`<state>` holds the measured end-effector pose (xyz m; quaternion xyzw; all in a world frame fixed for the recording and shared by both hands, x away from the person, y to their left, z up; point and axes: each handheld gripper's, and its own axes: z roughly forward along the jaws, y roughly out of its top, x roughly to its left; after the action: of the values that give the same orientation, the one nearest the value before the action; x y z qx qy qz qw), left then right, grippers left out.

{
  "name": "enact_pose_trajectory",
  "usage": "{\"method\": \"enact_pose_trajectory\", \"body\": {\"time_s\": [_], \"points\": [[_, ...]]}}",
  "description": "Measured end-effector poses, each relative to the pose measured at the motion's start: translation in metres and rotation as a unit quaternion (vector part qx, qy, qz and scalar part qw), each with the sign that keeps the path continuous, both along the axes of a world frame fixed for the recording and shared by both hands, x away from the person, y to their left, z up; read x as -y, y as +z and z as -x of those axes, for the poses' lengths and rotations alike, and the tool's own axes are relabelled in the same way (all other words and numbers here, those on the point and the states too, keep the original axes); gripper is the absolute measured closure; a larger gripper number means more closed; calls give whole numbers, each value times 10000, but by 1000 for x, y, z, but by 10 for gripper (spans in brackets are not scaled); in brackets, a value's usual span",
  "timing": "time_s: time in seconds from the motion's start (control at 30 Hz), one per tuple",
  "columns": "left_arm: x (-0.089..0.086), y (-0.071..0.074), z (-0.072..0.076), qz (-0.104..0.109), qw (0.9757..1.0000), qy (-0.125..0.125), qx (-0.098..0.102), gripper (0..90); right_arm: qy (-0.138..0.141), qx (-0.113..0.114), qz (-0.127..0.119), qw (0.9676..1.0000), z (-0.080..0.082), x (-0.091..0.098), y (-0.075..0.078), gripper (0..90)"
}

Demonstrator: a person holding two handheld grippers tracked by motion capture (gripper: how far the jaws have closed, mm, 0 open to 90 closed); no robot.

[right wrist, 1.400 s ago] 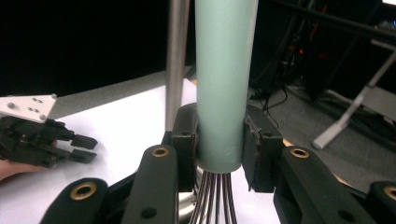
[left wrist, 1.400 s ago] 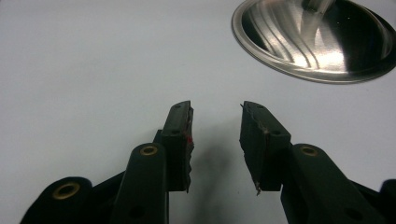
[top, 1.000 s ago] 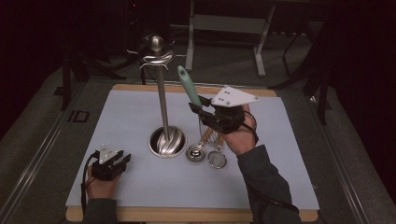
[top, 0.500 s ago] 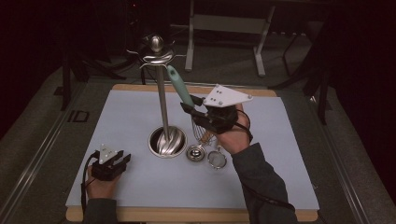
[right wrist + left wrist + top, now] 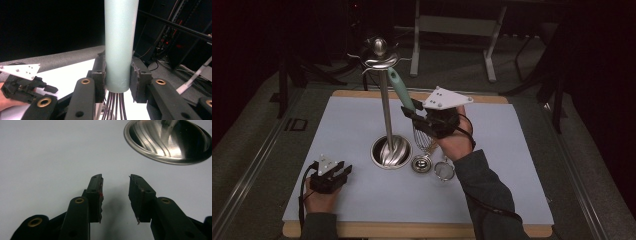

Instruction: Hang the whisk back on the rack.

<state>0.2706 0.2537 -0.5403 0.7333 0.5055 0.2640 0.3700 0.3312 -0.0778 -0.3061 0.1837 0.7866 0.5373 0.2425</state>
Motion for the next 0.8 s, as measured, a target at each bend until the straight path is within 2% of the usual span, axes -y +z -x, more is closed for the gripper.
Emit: {"method": "enact_pose_trajectory", "body": {"time_s": [0.07,0.2,0.33,0.37,0.8], "points": [[0,0,0,-1,10000,3,1,634,-39,-52,-9,10000,-2,-1,-2,686],[0,0,0,-3,10000,4,2,634,-84,17,91,9999,-4,-6,-4,676],[0,0,0,-5,10000,-1,0,633,-107,-12,104,9999,-5,-9,-4,639],[0,0,0,-5,10000,3,1,633,-100,-42,103,9999,-6,-10,-3,613],[0,0,0,-19,10000,-2,-4,633,39,0,201,9998,0,-7,1,577]]}}
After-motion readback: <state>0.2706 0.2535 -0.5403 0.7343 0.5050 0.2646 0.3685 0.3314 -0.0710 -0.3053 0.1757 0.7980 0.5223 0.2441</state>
